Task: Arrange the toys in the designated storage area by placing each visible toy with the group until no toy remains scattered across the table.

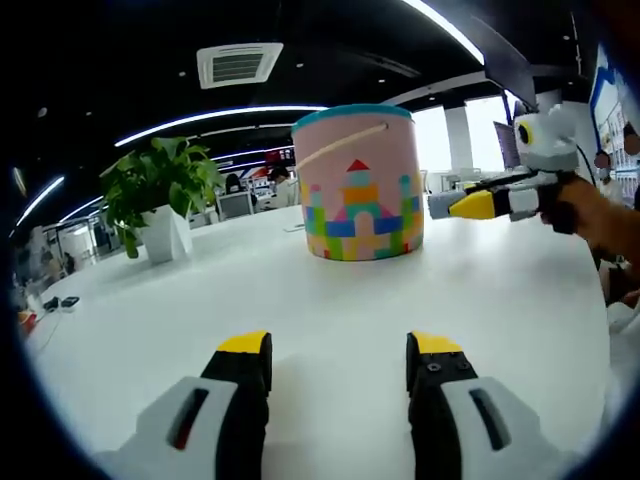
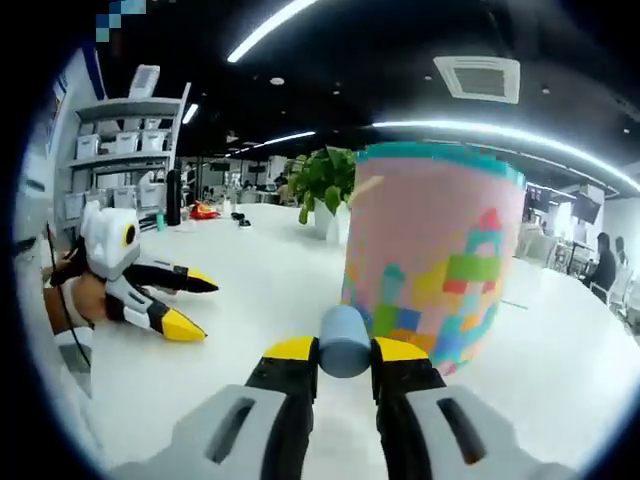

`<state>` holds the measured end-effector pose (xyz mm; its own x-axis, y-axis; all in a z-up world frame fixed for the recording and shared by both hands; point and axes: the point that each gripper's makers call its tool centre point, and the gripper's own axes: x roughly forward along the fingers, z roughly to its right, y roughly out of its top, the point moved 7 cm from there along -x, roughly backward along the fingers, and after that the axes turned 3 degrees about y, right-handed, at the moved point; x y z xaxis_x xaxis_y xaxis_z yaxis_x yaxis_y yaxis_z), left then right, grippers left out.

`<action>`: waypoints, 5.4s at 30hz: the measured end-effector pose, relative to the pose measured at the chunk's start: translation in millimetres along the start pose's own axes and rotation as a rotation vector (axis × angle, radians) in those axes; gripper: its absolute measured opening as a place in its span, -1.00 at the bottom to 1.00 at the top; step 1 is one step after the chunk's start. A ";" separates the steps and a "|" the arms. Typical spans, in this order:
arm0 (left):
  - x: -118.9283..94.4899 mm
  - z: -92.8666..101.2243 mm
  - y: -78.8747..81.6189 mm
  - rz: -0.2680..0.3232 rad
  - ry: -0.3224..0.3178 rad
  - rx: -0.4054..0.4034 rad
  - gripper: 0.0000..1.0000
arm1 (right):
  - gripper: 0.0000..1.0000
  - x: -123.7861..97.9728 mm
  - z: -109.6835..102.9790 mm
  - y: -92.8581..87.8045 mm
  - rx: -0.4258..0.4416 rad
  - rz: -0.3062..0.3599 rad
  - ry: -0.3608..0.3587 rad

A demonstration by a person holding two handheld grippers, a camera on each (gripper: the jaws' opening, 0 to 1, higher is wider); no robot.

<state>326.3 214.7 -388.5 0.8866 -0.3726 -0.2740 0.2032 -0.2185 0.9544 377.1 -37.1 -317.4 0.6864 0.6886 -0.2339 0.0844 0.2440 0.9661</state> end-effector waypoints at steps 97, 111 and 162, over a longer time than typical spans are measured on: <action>-2.6 -0.7 1.6 0.032 -0.011 -0.035 0.12 | -0.53 111.2 143.7 178.4 -0.586 -0.874 0.443; -1.6 0.4 1.8 0.021 0.011 0.005 0.11 | -0.53 43.6 149.5 225.1 -0.483 -0.460 0.278; -91.4 68.9 11.8 -0.090 -0.062 0.065 0.83 | 0.51 -184.3 -4.6 -47.5 0.116 -0.097 -0.166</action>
<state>219.0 184.1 -360.3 0.8380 -0.4035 -0.3673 0.2517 -0.3114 0.9164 243.2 -172.4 -320.6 0.7800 0.5413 -0.3141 0.2317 0.2165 0.9484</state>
